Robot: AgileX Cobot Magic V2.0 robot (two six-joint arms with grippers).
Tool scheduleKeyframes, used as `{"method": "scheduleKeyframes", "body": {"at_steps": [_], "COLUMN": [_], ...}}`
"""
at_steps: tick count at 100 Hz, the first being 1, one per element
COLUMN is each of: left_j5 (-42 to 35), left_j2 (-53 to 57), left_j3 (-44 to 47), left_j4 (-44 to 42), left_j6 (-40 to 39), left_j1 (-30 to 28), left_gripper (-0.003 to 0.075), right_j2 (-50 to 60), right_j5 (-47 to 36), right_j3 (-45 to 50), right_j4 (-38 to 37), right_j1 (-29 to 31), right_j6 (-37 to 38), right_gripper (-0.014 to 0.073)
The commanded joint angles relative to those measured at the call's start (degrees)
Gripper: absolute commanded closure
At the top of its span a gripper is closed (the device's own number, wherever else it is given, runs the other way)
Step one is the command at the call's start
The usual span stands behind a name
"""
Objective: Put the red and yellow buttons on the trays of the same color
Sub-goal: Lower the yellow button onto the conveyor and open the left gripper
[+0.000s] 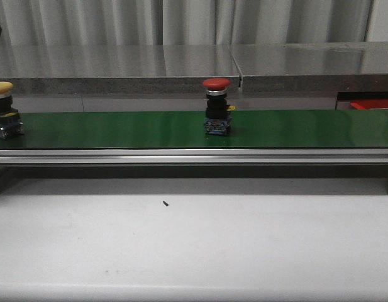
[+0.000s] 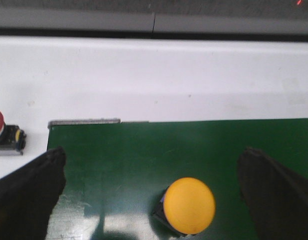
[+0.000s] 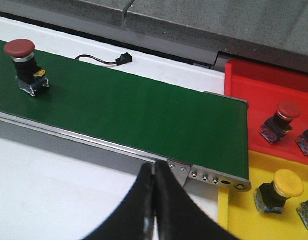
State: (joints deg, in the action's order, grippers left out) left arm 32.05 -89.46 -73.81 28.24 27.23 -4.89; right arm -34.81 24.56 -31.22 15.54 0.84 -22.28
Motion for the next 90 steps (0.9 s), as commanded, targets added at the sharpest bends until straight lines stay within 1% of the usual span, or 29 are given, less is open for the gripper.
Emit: {"method": "scheduleKeyframes", "body": {"at_steps": [1, 17, 35, 58, 70, 77, 84, 87, 90], "left_j5": [-2.8, -5.9, -10.8, -15.7, -15.8, -15.8, -15.8, -16.0, -16.4], "left_j2": [6.6, 16.8, 30.0, 49.2, 59.2, 63.2, 66.7, 67.9, 69.0], "left_j3": [-0.4, 6.8, 19.8, 36.9, 44.3, 47.1, 49.4, 50.1, 50.6], "left_j4": [2.3, 2.3, 2.3, 2.3, 2.3, 2.3, 2.8, 3.5, 4.2], "left_j6": [0.2, 0.2, 0.2, 0.2, 0.2, 0.2, 0.2, 0.2, 0.2], "left_j1": [1.7, 5.4, 8.6, 9.1, 9.1, 9.1, 9.1, 9.1, 9.1], "left_gripper": [0.0071, 0.0071, 0.0071, 0.0071, 0.0071, 0.0073, 0.0106, 0.0132, 0.0175], "right_j2": [0.0, 0.0, 0.0, 0.0, 0.0, 0.0, 0.0, 0.0, 0.0], "right_j5": [-4.3, -4.3, -4.3, -4.3, -4.0, -4.2, -4.7, -4.5, -4.2], "right_j3": [-1.5, -1.5, -1.5, -1.5, -1.5, -1.5, -1.5, -1.5, -1.5], "right_j4": [0.6, 0.6, 0.6, 0.6, 0.6, 0.6, 0.6, 0.7, 1.0], "right_j1": [0.0, 0.0, 0.0, 0.0, 0.0, 0.0, 0.0, 0.0, 0.0], "right_j6": [-0.3, -0.3, -0.3, -0.3, -0.3, -0.3, -0.3, -0.3, -0.3], "right_gripper": [0.0659, 0.0659, 0.0659, 0.0659, 0.0659, 0.0659, 0.0659, 0.0657, 0.0651]}}
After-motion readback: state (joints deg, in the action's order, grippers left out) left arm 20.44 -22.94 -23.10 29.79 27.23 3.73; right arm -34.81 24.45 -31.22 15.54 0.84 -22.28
